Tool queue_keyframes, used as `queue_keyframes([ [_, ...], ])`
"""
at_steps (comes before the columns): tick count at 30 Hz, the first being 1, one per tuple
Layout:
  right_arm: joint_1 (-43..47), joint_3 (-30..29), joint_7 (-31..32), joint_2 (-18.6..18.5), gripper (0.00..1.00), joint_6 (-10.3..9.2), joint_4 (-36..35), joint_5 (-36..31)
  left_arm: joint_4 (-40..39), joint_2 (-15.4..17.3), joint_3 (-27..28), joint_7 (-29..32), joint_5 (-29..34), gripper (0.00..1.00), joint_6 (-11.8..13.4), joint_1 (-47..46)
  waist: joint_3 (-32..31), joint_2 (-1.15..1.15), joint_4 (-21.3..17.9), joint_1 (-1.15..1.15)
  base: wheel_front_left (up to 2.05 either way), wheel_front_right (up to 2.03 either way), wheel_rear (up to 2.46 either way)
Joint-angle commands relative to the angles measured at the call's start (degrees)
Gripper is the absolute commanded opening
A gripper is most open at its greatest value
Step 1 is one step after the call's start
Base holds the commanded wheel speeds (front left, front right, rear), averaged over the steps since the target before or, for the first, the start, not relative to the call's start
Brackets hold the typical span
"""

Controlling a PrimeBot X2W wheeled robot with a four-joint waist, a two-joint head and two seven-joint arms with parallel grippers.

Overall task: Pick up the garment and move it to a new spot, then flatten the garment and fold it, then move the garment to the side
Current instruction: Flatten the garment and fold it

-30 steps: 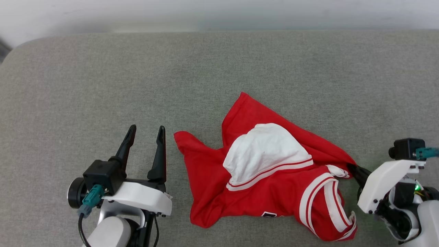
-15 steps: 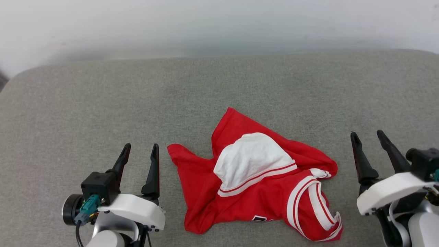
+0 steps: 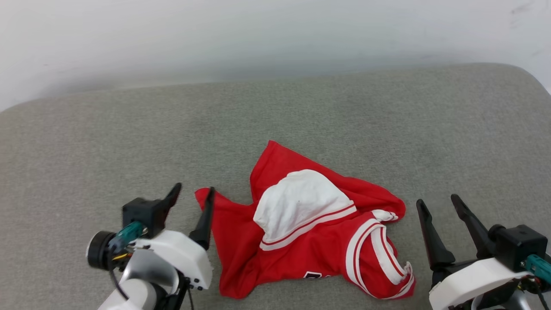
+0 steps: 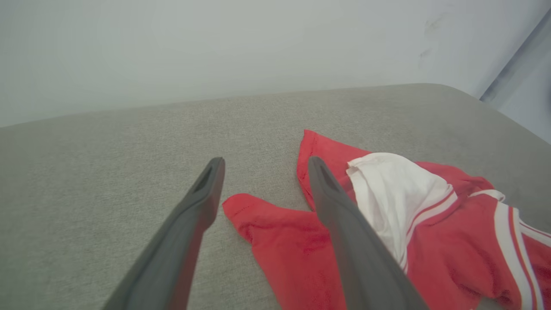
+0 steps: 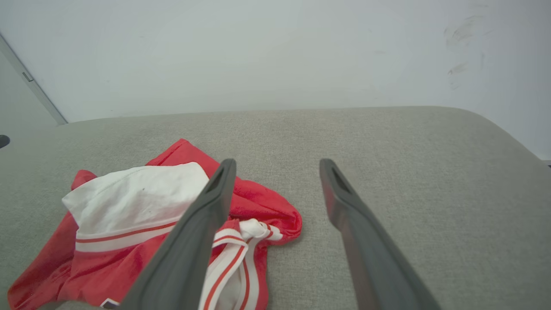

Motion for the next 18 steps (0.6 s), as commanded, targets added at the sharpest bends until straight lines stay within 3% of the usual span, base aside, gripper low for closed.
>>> queue_keyframes([
  [1, 0.9, 0.2, 0.2, 0.4, 1.0, -0.04, -0.7, 0.2, 0.1, 0.1, -0.8, 1.8, -0.5, 1.0, -0.7, -1.4, 0.5, 0.0, -0.8, 0.0, 0.0, 0.0, 0.0],
  [11, -0.1, 1.0, 0.2, 1.4, 1.0, -0.03, -1.3, 1.5, 0.1, 1.3, -7.6, 18.7, -2.5, 1.0, -7.3, -10.7, 3.9, 0.0, -3.8, 0.0, 0.0, 0.0, 0.0],
  [18, -1.8, 1.2, -1.2, 1.8, 1.0, -0.03, 0.0, 2.1, 0.6, 2.1, -11.4, 25.8, -2.9, 1.0, -10.5, -13.7, 6.4, 0.0, -5.3, 0.0, 0.0, 0.0, 0.0],
])
